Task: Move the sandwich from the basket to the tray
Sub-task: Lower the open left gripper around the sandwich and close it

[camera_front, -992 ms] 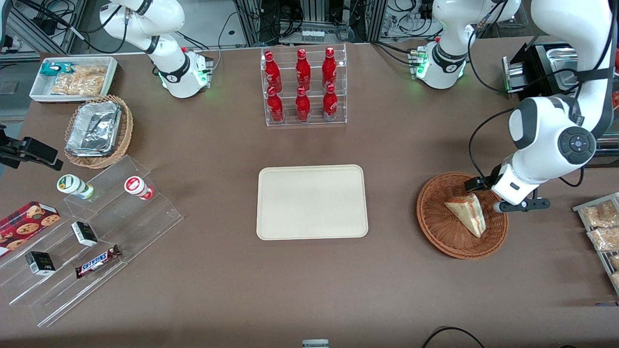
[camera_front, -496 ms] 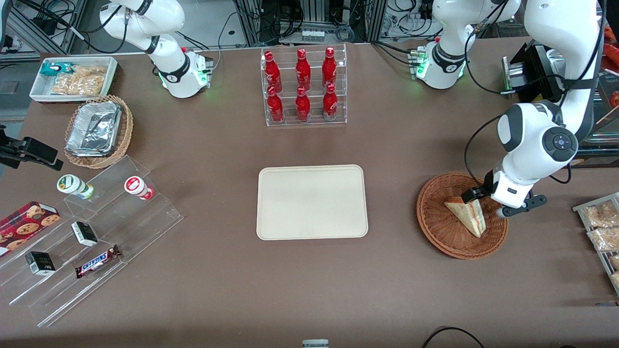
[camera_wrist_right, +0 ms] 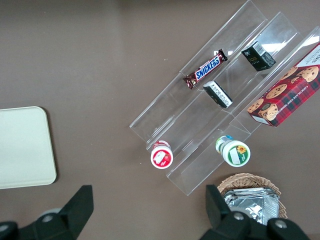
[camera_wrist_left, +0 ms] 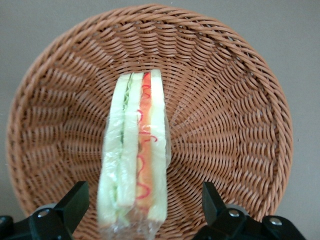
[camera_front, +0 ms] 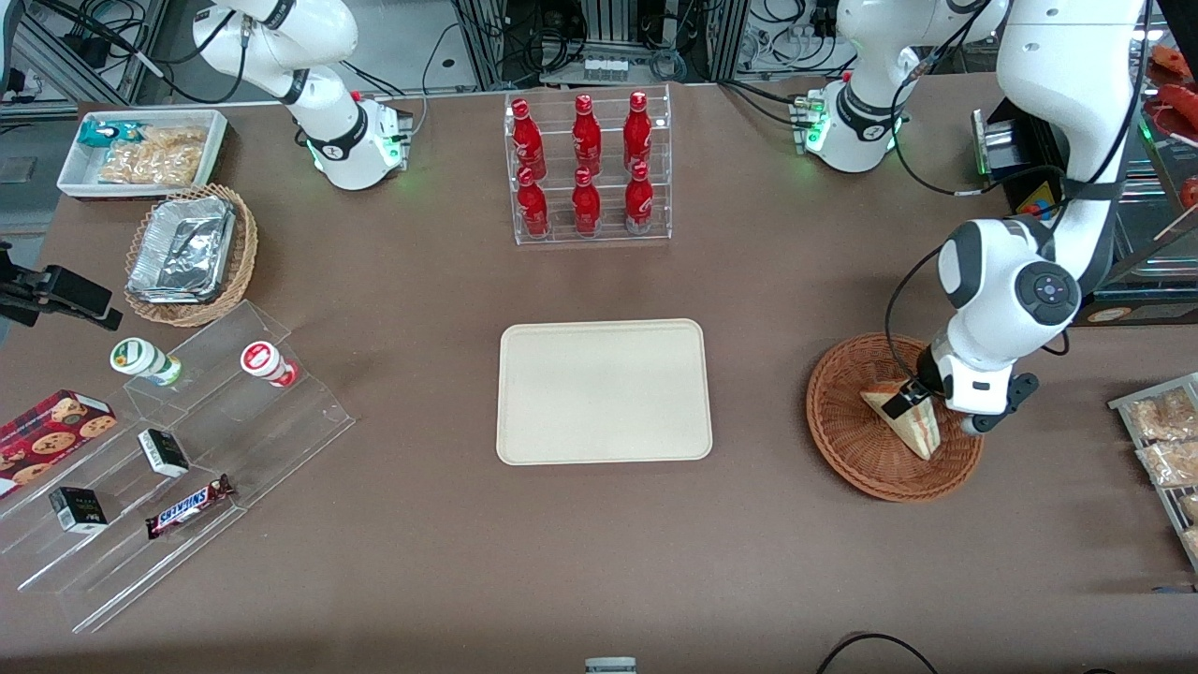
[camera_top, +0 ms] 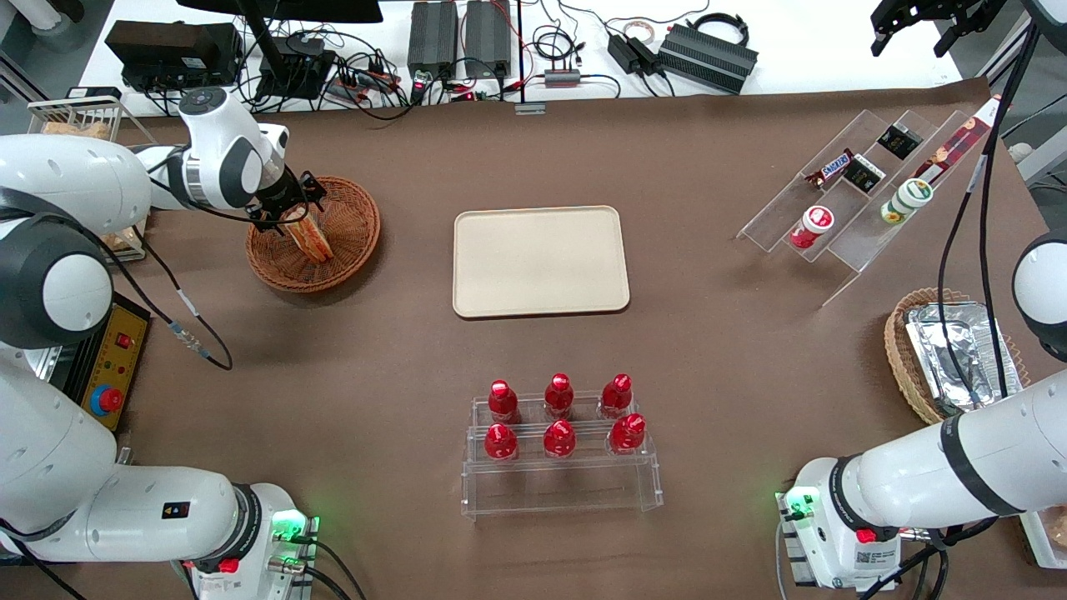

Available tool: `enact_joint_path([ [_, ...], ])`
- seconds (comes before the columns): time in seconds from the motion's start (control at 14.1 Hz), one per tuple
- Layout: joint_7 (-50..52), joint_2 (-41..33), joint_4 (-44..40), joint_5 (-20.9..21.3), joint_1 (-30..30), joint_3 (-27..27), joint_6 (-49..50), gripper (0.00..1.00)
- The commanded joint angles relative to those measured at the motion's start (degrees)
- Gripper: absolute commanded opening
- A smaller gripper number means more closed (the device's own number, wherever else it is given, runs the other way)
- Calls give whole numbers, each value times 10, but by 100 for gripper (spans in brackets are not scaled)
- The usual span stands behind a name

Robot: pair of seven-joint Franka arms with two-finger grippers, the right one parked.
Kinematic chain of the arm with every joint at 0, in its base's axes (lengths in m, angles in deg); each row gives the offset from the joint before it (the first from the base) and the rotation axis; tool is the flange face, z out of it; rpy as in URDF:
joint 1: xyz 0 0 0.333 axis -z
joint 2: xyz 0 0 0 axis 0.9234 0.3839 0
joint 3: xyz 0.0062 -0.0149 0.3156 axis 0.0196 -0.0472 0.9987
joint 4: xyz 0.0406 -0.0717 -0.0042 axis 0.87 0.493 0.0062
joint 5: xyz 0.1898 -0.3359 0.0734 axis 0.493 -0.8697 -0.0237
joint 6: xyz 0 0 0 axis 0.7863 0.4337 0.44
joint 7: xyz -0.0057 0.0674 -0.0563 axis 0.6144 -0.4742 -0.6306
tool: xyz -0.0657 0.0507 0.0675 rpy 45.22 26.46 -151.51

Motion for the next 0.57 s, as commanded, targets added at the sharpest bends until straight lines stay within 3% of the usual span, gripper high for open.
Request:
enact_joint_path([
  [0.0,27,14,1,2,5,2,-19,96],
  [0.07,28,14,1,2,4,2,-19,78],
  [0.21,15,17,1,4,4,3,-15,23],
  [0.28,-1,16,-1,6,4,4,-12,10],
  [0.5,-86,1,-4,6,-1,6,25,3],
])
